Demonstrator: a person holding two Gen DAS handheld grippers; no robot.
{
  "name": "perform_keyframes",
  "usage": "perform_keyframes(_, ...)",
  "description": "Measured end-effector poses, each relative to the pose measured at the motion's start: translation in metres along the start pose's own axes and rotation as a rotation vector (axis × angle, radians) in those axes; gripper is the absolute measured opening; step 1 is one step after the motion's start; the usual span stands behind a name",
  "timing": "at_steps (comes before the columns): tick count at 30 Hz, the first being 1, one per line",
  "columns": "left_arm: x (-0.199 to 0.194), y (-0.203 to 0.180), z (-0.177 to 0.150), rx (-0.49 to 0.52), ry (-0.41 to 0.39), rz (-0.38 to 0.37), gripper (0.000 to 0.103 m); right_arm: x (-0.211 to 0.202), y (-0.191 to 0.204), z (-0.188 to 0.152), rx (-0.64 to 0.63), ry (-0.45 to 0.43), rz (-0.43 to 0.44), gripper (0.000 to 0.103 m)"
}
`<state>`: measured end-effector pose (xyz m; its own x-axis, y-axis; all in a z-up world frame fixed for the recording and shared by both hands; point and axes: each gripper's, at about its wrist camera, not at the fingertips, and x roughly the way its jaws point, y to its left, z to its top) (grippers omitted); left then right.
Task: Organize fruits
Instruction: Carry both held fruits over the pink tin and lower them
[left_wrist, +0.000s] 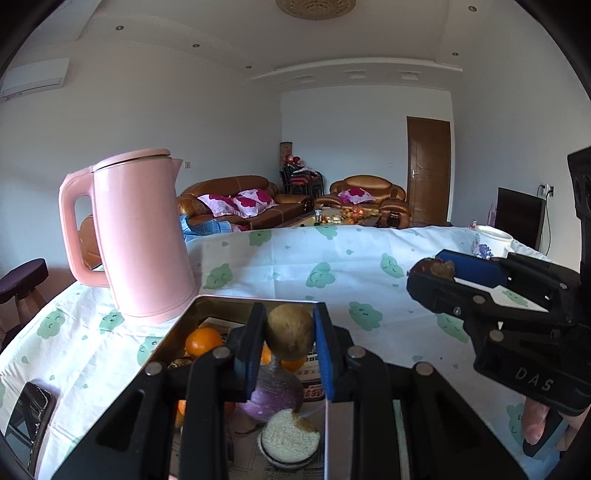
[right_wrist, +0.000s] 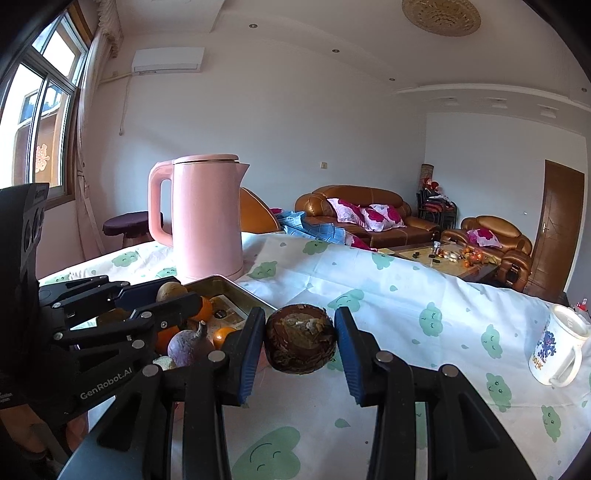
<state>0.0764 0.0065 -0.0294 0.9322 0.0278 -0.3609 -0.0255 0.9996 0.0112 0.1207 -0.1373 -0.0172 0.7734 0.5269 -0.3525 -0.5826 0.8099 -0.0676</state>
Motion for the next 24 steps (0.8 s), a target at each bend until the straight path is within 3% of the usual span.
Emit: perform_keyframes(24,0.01,0.051,0.003,-0.042,0.062,0.073,0.027,0.042,0.039,0.017,-0.064,0.052,0.074,0.041)
